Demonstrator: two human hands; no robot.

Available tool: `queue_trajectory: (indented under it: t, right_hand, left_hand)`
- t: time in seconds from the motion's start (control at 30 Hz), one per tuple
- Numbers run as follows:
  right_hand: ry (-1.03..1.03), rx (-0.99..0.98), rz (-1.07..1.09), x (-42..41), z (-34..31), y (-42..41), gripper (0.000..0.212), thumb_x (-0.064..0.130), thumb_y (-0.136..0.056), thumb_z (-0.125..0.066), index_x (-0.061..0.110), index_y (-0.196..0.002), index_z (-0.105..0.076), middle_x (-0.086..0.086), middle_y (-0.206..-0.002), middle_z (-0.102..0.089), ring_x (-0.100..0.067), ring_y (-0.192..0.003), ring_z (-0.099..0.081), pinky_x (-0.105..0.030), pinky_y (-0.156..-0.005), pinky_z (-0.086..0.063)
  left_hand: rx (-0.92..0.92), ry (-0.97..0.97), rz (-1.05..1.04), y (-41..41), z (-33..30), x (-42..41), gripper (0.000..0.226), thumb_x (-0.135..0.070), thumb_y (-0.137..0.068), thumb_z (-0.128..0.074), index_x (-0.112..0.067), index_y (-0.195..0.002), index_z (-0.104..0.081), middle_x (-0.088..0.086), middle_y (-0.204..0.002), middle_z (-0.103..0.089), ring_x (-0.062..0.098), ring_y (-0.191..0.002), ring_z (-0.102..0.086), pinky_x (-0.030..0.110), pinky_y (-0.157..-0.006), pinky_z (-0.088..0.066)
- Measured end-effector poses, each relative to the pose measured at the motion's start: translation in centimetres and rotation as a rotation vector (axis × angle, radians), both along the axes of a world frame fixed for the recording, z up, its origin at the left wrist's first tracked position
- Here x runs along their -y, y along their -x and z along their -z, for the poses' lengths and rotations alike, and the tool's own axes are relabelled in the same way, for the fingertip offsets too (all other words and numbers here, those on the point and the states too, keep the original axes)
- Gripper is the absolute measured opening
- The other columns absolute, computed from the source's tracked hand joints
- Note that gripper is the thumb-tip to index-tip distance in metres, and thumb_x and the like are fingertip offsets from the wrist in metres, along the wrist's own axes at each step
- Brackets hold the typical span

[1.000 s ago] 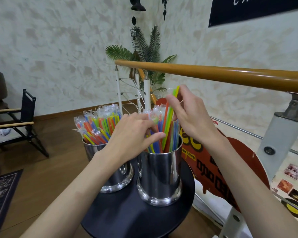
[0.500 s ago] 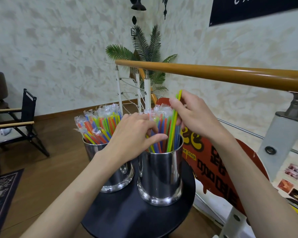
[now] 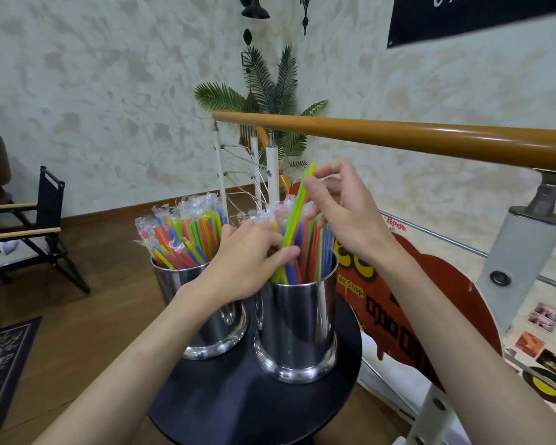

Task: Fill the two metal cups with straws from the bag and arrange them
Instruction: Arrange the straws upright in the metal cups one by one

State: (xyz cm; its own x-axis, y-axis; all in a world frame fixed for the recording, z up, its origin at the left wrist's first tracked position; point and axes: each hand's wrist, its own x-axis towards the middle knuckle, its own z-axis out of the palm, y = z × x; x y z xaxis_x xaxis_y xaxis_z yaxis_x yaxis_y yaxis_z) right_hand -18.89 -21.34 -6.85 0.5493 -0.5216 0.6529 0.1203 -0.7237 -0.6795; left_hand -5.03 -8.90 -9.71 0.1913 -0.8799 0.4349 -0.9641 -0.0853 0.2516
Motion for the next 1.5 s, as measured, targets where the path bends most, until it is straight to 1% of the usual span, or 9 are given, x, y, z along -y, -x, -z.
queue_trajectory:
  t: [0.13, 0.2, 0.47, 0.6, 0.7, 0.83, 1.2, 1.37, 1.5]
  right_hand:
    - [0.472, -0.080, 0.065, 0.2, 0.3, 1.1, 0.014, 0.026, -0.104, -0.055, 0.021, -0.116, -0.050, 0.005, -0.095, -0.066, -0.009, -0.078, -0.064, -0.038, -0.068, -0.056]
    - [0.663, -0.199, 0.071, 0.5, 0.9, 0.8, 0.031, 0.016, -0.103, -0.054, 0.022, -0.132, -0.058, 0.003, -0.103, -0.066, -0.014, -0.086, -0.064, -0.041, -0.072, -0.057]
    - [0.852, -0.068, 0.205, 0.6, 1.0, -0.1, 0.028, -0.004, -0.085, -0.073, 0.004, -0.111, -0.076, -0.012, -0.093, -0.069, -0.027, -0.081, -0.067, -0.037, -0.068, -0.058]
    - [0.836, 0.048, 0.407, 1.4, 0.6, 0.3, 0.024, -0.002, -0.084, -0.075, 0.004, -0.107, -0.077, -0.013, -0.084, -0.066, -0.029, -0.075, -0.063, -0.041, -0.057, -0.056]
    - [0.804, 0.061, 0.519, 1.7, -0.1, 1.0, 0.019, 0.006, -0.087, -0.074, 0.006, -0.106, -0.078, -0.013, -0.084, -0.060, -0.023, -0.073, -0.052, -0.034, -0.054, -0.047]
    - [0.812, 0.061, 0.565, 1.6, -0.4, 1.4, 0.017, 0.006, -0.087, -0.074, 0.005, -0.104, -0.078, -0.018, -0.091, -0.053, -0.019, -0.080, -0.039, -0.032, -0.057, -0.040]
    - [0.777, -0.053, 0.520, 2.2, -0.1, 2.9, 0.012, 0.007, -0.085, -0.078, 0.002, -0.095, -0.078, -0.010, -0.082, -0.056, -0.017, -0.070, -0.047, -0.028, -0.059, -0.039]
    - [0.503, 0.076, 0.395, 0.8, -1.2, 3.2, 0.008, 0.019, -0.088, -0.078, 0.014, -0.086, -0.072, 0.004, -0.078, -0.057, -0.007, -0.065, -0.050, -0.011, -0.063, -0.039]
    - [0.156, 0.059, 0.224, -0.5, -1.4, 2.6, 0.019, 0.026, -0.085, -0.082, 0.013, -0.080, -0.069, 0.000, -0.072, -0.068, -0.009, -0.064, -0.066, -0.023, -0.061, -0.054]
  left_hand:
    - [-0.163, 0.034, 0.005, 0.0, -0.3, -0.2, 0.038, -0.051, -0.098, -0.052, -0.030, -0.077, -0.074, -0.007, -0.075, -0.049, 0.004, -0.080, -0.048, 0.039, -0.088, -0.026]
    - [-0.196, 0.025, 0.008, 0.2, -0.6, -0.4, 0.036, -0.050, -0.098, -0.053, -0.032, -0.075, -0.073, -0.008, -0.070, -0.046, 0.004, -0.079, -0.048, 0.039, -0.092, -0.026]
    - [-0.124, -0.039, 0.041, 0.3, -0.9, -0.9, 0.053, -0.052, -0.103, -0.036, -0.019, -0.063, -0.048, -0.002, -0.076, -0.044, 0.008, -0.081, -0.047, 0.040, -0.088, -0.026]
    - [-0.078, 0.021, 0.037, -0.4, -1.1, -1.2, 0.045, -0.045, -0.099, -0.034, -0.016, -0.090, -0.067, -0.001, -0.093, -0.058, 0.015, -0.091, -0.055, 0.043, -0.092, -0.037]
    - [0.000, 0.092, 0.030, -0.7, -1.3, -1.3, 0.021, -0.029, -0.097, -0.050, -0.023, -0.105, -0.069, -0.007, -0.101, -0.054, 0.007, -0.078, -0.054, 0.034, -0.076, -0.041]
    - [-0.020, 0.196, 0.004, -1.2, -2.0, -1.6, 0.029, -0.013, -0.100, -0.046, -0.016, -0.117, -0.070, -0.003, -0.109, -0.054, 0.006, -0.085, -0.052, 0.030, -0.078, -0.041]
    - [-0.660, 0.441, 0.141, -2.3, -3.9, -2.8, 0.037, -0.009, -0.108, -0.032, -0.029, -0.110, -0.063, 0.001, -0.094, -0.071, 0.017, -0.061, -0.070, 0.016, -0.050, -0.042]
    - [-0.398, 0.373, 0.070, -1.9, -3.4, -2.6, 0.022, -0.010, -0.102, -0.050, -0.022, -0.113, -0.065, -0.004, -0.096, -0.070, 0.012, -0.068, -0.071, 0.034, -0.070, -0.058]
    - [-0.295, 0.338, 0.046, -1.7, -3.0, -2.5, 0.017, -0.014, -0.099, -0.059, -0.018, -0.112, -0.068, -0.012, -0.095, -0.069, 0.007, -0.069, -0.070, 0.040, -0.076, -0.059]
